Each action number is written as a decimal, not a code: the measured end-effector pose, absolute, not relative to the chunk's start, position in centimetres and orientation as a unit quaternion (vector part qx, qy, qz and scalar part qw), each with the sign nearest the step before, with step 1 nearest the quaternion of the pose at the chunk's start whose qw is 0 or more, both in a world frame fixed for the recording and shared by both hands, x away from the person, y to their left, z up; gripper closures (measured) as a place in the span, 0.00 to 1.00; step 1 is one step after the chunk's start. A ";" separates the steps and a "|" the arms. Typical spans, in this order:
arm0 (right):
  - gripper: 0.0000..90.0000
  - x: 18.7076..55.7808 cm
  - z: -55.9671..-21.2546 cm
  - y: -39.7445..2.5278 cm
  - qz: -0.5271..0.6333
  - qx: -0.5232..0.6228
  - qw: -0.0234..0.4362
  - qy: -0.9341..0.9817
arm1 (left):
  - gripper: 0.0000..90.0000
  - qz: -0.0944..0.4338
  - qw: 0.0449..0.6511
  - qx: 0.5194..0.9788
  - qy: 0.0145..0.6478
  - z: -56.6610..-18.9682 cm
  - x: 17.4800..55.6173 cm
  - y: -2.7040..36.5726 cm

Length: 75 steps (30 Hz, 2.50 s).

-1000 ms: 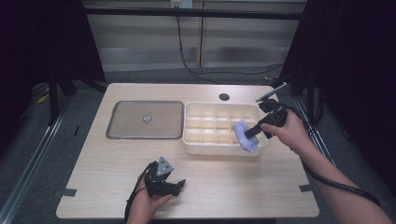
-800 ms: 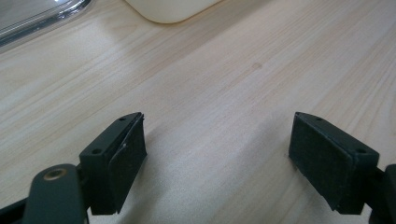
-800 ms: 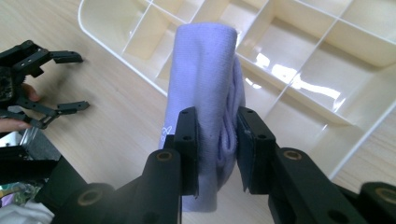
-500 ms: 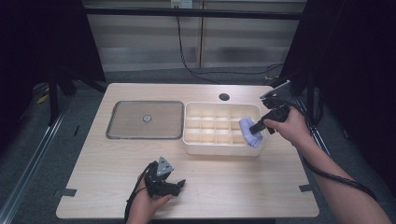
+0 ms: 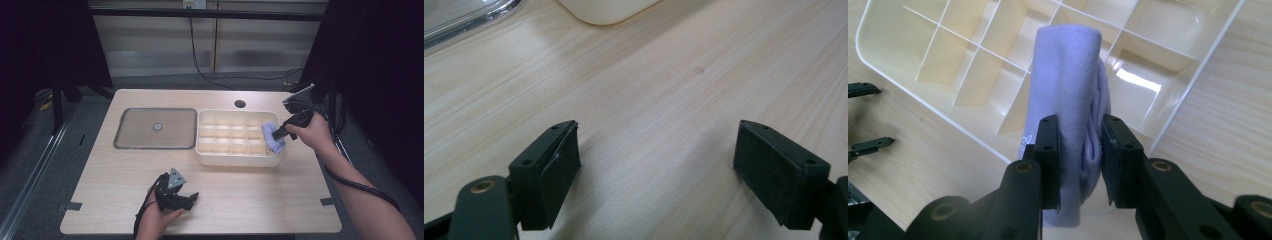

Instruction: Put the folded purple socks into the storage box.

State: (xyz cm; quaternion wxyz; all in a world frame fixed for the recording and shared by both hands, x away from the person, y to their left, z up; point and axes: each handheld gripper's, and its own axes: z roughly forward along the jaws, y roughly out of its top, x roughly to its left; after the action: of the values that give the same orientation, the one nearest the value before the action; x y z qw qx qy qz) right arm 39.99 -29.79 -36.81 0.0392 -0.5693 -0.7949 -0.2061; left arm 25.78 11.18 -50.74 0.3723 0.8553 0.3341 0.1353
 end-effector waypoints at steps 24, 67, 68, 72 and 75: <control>0.80 40.6 -38.4 -30.5 -0.175 -0.581 0.027 -0.794 | 0.20 0.135 0.372 0.855 0.334 -50.7 25.8 11.2; 0.80 40.2 -40.7 -29.0 -0.125 -0.559 0.029 -0.819 | 0.20 0.134 0.373 0.854 0.336 -50.7 25.8 11.2; 0.80 40.2 -40.8 -29.0 -0.125 -0.558 0.029 -0.820 | 0.20 0.134 0.373 0.854 0.336 -50.7 25.8 11.2; 0.80 40.2 -40.9 -28.8 -0.120 -0.558 0.029 -0.821 | 0.20 0.134 0.373 0.854 0.337 -50.8 25.7 11.1; 0.80 40.1 -41.0 -28.7 -0.118 -0.556 0.025 -0.823 | 0.20 0.134 0.373 0.854 0.337 -50.8 25.7 11.1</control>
State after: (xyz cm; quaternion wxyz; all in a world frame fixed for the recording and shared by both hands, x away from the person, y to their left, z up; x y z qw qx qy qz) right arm 40.11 -28.67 -40.97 0.0252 -0.5555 -0.8228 -0.1175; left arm 25.74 11.15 -50.75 0.3732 0.8541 0.3367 0.1338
